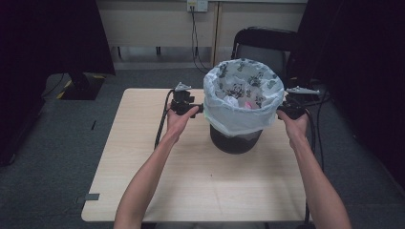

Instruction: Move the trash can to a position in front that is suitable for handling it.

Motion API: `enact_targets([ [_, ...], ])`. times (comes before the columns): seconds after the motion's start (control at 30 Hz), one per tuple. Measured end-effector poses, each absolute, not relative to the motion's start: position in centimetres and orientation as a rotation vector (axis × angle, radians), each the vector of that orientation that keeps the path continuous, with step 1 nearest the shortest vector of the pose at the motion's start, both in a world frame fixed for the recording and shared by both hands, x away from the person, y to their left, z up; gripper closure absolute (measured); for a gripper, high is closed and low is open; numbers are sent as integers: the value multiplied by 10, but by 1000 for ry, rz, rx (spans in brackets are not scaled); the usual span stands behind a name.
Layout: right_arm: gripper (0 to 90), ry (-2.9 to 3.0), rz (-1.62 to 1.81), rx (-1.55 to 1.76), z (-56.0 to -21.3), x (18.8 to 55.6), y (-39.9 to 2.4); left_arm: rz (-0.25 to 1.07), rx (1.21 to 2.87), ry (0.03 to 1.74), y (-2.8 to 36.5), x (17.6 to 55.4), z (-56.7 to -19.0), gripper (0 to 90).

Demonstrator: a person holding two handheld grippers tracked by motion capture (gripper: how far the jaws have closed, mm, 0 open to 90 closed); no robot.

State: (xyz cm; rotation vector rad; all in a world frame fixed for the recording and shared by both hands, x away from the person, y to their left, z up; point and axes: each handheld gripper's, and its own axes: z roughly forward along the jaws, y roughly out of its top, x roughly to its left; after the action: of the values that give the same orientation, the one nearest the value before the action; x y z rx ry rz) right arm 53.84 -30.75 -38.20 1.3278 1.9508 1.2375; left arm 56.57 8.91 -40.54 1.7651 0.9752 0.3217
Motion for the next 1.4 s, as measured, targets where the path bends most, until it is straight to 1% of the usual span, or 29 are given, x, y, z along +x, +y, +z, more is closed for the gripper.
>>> enact_targets([
  [0.03, 609, 1950, 1235, 1312, -382, 538, -306, 331, 1766, 979, 88, 565, -405, 238],
  [0.07, 609, 1950, 1235, 1312, -382, 538, -306, 331, 1766, 979, 88, 565, -405, 271],
  [0.1, 591, 1951, 1237, 1312, -383, 538, -306, 339, 1764, 979, 87, 565, -405, 271],
  [0.17, 537, 1957, 1248, 1303, -384, 539, -308, 312, 1767, 959, 89, 565, -404, 318],
  [0.2, 556, 1967, 1264, 1324, -384, 539, -309, 301, 1764, 953, 89, 565, -403, 362],
  [0.27, 552, 1975, 1262, 1318, -383, 538, -308, 319, 1762, 950, 90, 563, -401, 372],
  [0.3, 564, 1988, 1267, 1310, -382, 534, -305, 330, 1764, 953, 89, 561, -400, 442],
  [0.33, 564, 1988, 1267, 1310, -382, 534, -305, 337, 1773, 945, 89, 559, -399, 442],
  [0.37, 551, 1996, 1273, 1278, -382, 529, -303, 354, 1788, 935, 89, 557, -397, 481],
  [0.43, 540, 2005, 1279, 1268, -382, 526, -303, 373, 1813, 918, 94, 550, -395, 469],
  [0.47, 511, 2012, 1300, 1258, -384, 520, -301, 350, 1807, 911, 100, 544, -396, 455],
  [0.63, 507, 2019, 1332, 1234, -386, 506, -295, 345, 1798, 898, 111, 529, -396, 437],
  [0.7, 498, 2030, 1332, 1220, -386, 498, -290, 353, 1800, 895, 115, 519, -396, 437],
  [0.73, 491, 2035, 1339, 1211, -386, 490, -287, 347, 1787, 895, 120, 508, -398, 437],
  [0.77, 491, 2035, 1339, 1211, -386, 490, -287, 347, 1787, 895, 120, 508, -398, 441],
  [0.87, 494, 2038, 1371, 1202, -388, 478, -283, 331, 1773, 889, 128, 490, -399, 445],
  [0.93, 481, 2052, 1387, 1188, -389, 466, -278, 334, 1776, 874, 133, 477, -400, 440],
  [1.13, 488, 2103, 1394, 1148, -387, 450, -267, 328, 1769, 869, 151, 446, -401, 433],
  [1.23, 488, 2112, 1411, 1146, -388, 446, -263, 338, 1775, 871, 156, 439, -401, 418],
  [1.4, 485, 2119, 1465, 1126, -392, 435, -253, 365, 1790, 871, 167, 423, -399, 419],
])
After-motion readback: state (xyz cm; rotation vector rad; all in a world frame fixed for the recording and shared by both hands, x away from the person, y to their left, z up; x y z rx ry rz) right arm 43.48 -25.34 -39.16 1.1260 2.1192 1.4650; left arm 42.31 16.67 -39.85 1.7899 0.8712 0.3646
